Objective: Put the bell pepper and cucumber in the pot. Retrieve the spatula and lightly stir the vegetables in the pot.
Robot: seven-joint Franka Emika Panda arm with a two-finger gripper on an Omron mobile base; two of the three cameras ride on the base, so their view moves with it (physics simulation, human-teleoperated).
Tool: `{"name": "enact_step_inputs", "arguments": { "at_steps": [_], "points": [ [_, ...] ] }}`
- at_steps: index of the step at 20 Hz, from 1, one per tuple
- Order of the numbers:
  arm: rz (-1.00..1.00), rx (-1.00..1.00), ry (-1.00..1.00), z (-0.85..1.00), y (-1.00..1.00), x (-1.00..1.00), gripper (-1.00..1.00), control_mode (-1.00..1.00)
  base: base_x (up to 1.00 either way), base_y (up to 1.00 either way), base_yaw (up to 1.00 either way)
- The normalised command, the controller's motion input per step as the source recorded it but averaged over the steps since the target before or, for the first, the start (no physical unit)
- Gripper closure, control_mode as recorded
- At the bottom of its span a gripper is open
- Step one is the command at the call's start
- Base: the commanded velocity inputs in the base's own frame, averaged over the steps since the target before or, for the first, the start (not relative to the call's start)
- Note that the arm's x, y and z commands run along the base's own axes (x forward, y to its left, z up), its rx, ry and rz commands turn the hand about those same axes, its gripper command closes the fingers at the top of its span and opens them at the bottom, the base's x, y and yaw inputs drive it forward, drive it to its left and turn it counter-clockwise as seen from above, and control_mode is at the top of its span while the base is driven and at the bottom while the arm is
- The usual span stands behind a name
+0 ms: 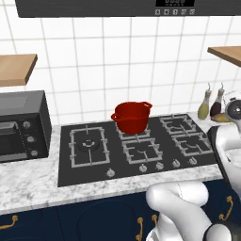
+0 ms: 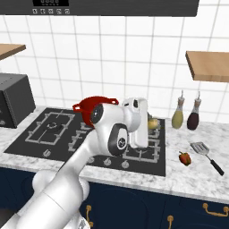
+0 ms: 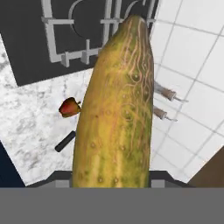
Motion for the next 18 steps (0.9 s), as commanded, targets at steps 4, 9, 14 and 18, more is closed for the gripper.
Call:
{"name": "enact_step_inputs", "arguments": {
  "at_steps": [4,9,14,18],
  "points": [
    [0.18,-0.24,-0.02,0.32,0.64,0.0,1.0,-1.0,0.0,0.0,0.0],
    [0.04,-0.17,0.0,0.05,0.6,0.08,1.0,-1.0,0.0,0.0,0.0],
    [0.08,-0.16,0.0,0.19,0.72,0.13,1.0,-1.0,0.0,0.0,0.0],
    [0.16,-0.15,0.0,0.13,0.66,0.32,1.0,-1.0,0.0,0.0,0.0]
  ]
}}
